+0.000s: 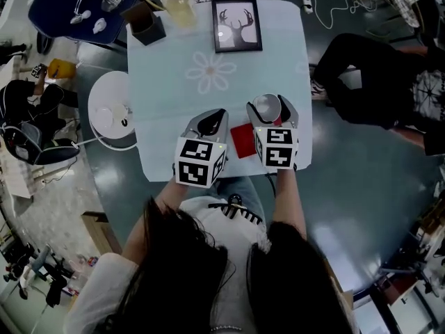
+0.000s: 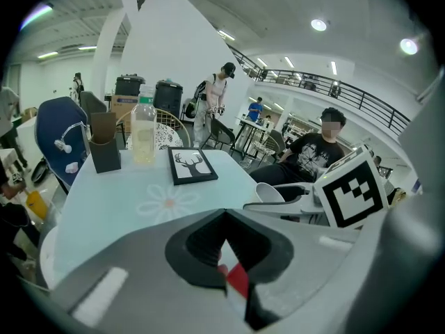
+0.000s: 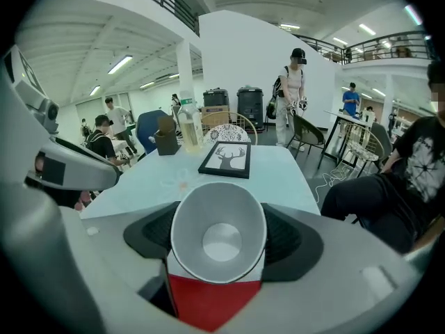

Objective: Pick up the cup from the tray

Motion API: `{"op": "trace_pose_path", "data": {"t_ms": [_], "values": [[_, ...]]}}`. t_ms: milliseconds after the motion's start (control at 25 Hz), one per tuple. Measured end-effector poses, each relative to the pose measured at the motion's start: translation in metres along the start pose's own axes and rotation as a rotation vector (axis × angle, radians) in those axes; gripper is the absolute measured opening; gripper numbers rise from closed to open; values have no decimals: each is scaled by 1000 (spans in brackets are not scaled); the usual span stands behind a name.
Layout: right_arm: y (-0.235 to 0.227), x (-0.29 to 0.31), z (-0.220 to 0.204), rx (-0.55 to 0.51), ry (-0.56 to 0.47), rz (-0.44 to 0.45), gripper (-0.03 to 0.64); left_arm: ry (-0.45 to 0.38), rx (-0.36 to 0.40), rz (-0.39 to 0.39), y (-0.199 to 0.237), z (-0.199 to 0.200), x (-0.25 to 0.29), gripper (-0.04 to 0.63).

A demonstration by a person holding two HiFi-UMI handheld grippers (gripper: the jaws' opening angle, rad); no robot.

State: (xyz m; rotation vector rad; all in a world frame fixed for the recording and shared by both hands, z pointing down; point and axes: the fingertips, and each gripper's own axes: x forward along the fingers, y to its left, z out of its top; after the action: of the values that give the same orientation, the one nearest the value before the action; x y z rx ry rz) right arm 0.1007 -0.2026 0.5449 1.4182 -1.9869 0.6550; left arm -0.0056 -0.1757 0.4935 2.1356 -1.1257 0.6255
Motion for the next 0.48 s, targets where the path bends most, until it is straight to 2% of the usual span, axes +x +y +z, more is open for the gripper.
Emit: {"op": "trace_pose_path", "data": {"t_ms": [480], "values": [[-4, 40, -3, -8, 38, 42, 373, 18, -25, 59, 21, 5, 15, 0]]}}
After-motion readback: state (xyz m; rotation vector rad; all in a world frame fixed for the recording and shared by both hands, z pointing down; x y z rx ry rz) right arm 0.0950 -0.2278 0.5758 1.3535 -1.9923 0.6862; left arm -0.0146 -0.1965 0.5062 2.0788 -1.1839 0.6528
